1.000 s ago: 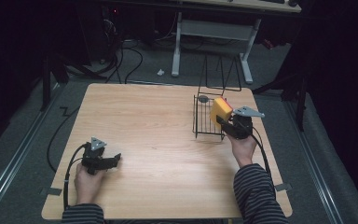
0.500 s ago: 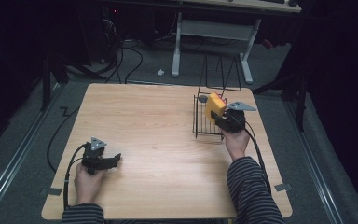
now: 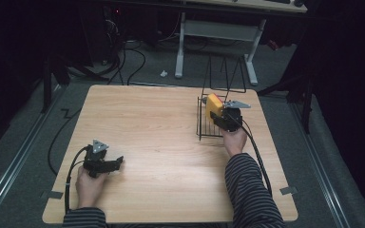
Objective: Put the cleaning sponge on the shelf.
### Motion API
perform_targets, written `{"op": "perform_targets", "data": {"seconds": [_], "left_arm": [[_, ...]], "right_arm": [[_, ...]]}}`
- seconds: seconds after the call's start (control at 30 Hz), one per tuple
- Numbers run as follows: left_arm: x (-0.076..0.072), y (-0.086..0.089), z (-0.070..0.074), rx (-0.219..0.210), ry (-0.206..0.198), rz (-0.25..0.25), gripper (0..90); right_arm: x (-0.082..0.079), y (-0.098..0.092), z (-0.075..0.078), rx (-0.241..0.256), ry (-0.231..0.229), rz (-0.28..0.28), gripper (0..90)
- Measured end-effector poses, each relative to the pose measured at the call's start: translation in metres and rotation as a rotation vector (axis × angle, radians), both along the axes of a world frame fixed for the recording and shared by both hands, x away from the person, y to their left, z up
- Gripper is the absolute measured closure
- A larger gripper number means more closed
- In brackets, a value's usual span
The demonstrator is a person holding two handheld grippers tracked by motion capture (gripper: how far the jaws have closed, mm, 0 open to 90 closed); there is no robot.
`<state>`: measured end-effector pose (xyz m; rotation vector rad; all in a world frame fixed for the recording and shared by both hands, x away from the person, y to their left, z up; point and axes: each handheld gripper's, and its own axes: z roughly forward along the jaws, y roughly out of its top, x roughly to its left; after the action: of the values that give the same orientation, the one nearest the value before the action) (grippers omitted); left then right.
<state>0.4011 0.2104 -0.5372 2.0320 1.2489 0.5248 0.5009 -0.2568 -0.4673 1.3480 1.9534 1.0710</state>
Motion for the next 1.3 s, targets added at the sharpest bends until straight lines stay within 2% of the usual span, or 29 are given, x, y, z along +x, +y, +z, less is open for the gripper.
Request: {"op": "perform_targets", "data": {"seconds": [0.07,0.17,0.57,0.67,0.77,0.87,1.03,1.3], "left_arm": [[0.0,0.0,0.0,0.0,0.0,0.0,18.2],[0.0,0.0,0.0,0.0,0.0,0.0,18.2],[0.0,0.0,0.0,0.0,0.0,0.0,18.1],[0.0,0.0,0.0,0.0,0.0,0.0,18.1],[0.0,0.0,0.0,0.0,0.0,0.0,18.2],[0.0,0.0,0.0,0.0,0.0,0.0,18.2],[0.0,0.0,0.0,0.0,-0.001,0.0,18.2],[0.0,0.0,0.0,-0.001,-0.002,0.002,18.0]], "right_arm": [[0.002,0.001,-0.003,0.01,0.012,-0.003,61.0],[0.005,0.004,-0.007,-0.004,0.02,-0.004,60.9],[0.007,0.009,-0.014,-0.017,0.019,0.011,59.5],[0.008,0.008,-0.014,-0.01,0.028,0.005,55.9],[0.009,0.007,-0.016,-0.012,0.048,-0.004,40.9],[0.009,0.006,-0.017,-0.008,0.057,-0.005,34.5],[0.006,0.007,-0.015,-0.018,0.057,-0.01,31.1],[0.0,0.0,-0.008,-0.003,0.061,-0.014,21.9]]}}
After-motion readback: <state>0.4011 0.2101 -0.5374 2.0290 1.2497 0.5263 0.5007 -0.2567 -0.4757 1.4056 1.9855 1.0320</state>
